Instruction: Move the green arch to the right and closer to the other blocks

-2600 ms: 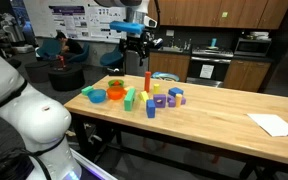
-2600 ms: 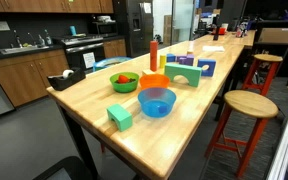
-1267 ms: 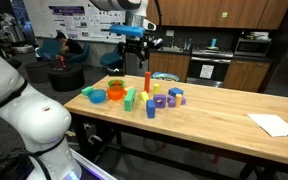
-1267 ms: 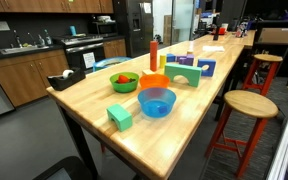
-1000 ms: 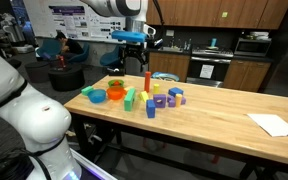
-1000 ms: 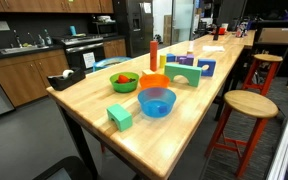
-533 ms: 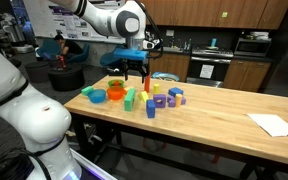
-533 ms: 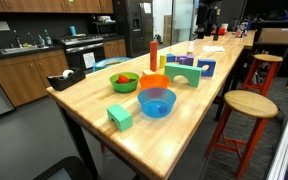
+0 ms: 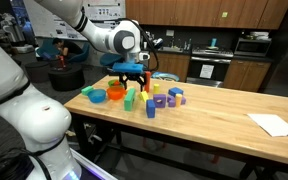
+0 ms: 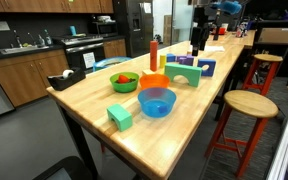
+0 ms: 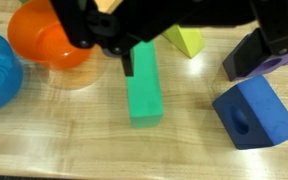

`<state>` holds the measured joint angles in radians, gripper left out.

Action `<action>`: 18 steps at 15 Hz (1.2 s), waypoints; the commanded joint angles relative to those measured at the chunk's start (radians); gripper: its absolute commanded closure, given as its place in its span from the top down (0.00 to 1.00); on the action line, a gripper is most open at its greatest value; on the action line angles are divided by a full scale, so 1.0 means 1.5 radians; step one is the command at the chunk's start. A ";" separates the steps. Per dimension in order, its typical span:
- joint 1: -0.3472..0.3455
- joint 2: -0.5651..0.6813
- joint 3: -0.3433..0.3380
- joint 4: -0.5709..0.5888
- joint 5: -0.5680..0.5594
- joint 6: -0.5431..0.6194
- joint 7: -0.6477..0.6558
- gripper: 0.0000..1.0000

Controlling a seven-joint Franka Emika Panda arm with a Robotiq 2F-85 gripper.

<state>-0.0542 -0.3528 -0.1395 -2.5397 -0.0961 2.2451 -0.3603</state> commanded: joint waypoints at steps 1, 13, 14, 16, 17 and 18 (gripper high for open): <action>0.001 0.000 0.002 -0.003 -0.002 0.007 0.002 1.00; 0.008 0.033 -0.021 0.014 0.057 -0.014 -0.054 1.00; 0.009 0.037 -0.020 0.014 0.059 -0.015 -0.057 1.00; 0.013 0.043 -0.018 0.014 0.065 -0.011 -0.064 1.00; 0.016 0.046 -0.015 0.013 0.066 -0.008 -0.066 1.00; 0.019 0.048 -0.012 0.012 0.067 -0.006 -0.066 1.00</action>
<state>-0.0422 -0.3012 -0.1596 -2.5399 -0.0181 2.2454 -0.4331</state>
